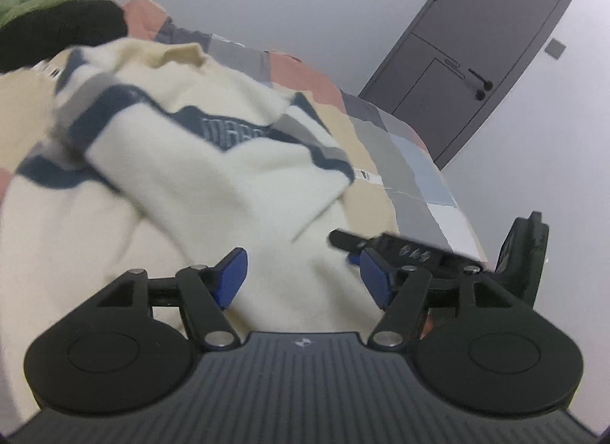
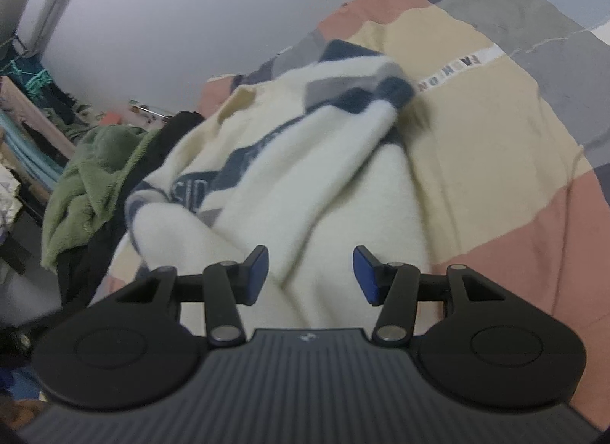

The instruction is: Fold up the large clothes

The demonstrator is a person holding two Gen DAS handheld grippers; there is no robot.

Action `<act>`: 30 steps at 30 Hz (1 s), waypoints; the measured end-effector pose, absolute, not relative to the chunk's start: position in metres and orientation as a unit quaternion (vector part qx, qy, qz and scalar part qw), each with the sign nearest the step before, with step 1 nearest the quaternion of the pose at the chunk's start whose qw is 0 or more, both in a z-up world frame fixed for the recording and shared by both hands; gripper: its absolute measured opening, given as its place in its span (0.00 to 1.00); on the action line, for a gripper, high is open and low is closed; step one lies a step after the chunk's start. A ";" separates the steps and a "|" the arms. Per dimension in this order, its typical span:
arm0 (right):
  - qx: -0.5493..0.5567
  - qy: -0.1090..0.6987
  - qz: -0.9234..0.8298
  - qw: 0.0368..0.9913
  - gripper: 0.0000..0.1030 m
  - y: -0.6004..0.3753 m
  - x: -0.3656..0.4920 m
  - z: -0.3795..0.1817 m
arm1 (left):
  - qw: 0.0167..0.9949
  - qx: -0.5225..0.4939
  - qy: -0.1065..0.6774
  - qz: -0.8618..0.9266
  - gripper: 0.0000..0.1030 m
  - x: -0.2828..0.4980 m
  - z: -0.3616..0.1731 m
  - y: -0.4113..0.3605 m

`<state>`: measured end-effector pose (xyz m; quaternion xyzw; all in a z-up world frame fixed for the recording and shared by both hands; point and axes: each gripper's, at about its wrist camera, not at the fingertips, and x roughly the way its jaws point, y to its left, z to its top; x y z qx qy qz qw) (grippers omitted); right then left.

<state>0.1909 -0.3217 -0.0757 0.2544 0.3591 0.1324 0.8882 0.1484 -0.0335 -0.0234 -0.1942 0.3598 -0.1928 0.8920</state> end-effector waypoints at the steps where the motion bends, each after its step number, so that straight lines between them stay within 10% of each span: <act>1: 0.255 0.356 0.136 0.889 0.51 -0.321 0.191 -0.074 | 0.897 -0.190 0.354 -0.181 0.69 0.145 -0.027 -0.024; 22: 0.107 0.317 0.200 0.921 0.50 -0.229 0.205 -0.072 | 0.900 -0.252 0.336 -0.117 0.69 0.178 -0.111 0.071; 25: 0.100 0.314 0.220 0.918 0.27 -0.221 0.206 -0.073 | 0.892 -0.289 0.326 -0.121 0.69 0.179 -0.112 0.082; 30: 0.074 0.285 0.294 0.909 0.21 -0.207 0.190 -0.060 | 0.875 -0.364 0.300 -0.111 0.68 0.178 -0.109 0.112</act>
